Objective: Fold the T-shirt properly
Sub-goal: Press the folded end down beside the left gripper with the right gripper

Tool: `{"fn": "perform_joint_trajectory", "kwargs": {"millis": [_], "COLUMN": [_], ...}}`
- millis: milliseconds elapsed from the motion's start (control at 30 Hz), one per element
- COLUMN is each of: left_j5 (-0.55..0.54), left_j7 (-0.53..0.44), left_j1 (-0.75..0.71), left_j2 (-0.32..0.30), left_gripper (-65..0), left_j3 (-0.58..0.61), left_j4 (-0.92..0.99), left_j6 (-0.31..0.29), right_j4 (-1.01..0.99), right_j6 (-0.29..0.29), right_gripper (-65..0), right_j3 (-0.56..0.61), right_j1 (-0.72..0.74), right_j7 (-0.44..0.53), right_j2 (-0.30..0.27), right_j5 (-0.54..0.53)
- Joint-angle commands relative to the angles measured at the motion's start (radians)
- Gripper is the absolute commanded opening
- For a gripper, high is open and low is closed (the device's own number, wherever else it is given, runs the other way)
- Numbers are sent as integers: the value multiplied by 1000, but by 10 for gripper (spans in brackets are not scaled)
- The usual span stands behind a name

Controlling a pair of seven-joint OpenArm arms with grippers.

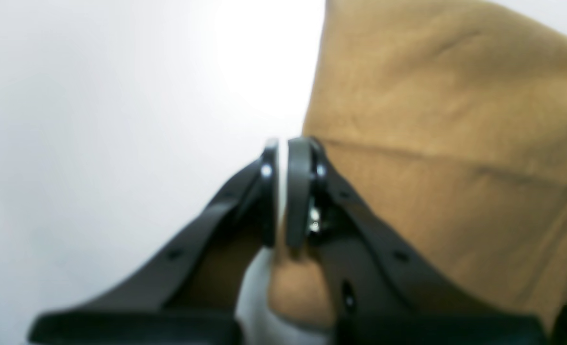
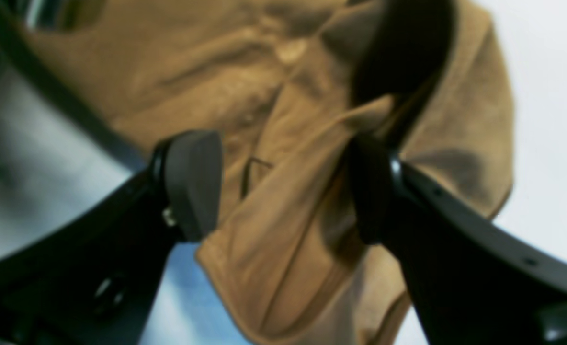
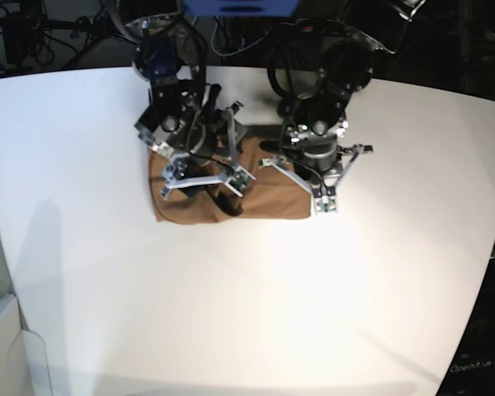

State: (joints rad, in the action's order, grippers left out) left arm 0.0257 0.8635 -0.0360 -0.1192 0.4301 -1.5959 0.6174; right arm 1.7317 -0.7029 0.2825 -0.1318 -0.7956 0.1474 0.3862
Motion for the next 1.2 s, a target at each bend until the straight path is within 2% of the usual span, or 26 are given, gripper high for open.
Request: {"fn": "perform_joint_trajectory", "kwargs": {"millis": [0, 133, 167, 233, 367, 400, 933, 1067, 1167], "left_j5": [10, 10, 10, 10, 10, 10, 12, 12, 12], "left_j7": [-16, -16, -16, -16, -16, -16, -16, -16, -16], "left_j1": [14, 14, 14, 15, 15, 15, 15, 15, 28], "left_j2": [2, 2, 2, 2, 2, 2, 2, 2, 2], "left_gripper": [-624, -624, -624, -624, -624, -624, -624, -624, -624], "left_j3": [0, 0, 0, 0, 2, 2, 0, 2, 5], "left_j4": [-13, -13, -13, -13, -21, -22, -24, -22, -19], "left_j6": [0, 0, 0, 0, 0, 0, 0, 0, 0], "right_j4": [3, -6, -6, -8, -9, -6, 43, 41, 44], "right_j6": [5, 5, 5, 5, 5, 5, 5, 5, 5], "right_gripper": [-244, -248, -268, -342, -548, -576, -592, -550, -618], "right_j3": [2, 2, 2, 2, 2, 2, -16, -61, -56], "right_j1": [22, 22, 24, 36, 42, 50, 76, 76, 77], "right_j7": [17, 17, 17, 17, 17, 17, 12, 17, 17], "right_j2": [7, 7, 7, 7, 7, 7, 1, 1, -1], "right_j5": [-5, -5, -5, -5, -5, -5, 1, 1, 1]}}
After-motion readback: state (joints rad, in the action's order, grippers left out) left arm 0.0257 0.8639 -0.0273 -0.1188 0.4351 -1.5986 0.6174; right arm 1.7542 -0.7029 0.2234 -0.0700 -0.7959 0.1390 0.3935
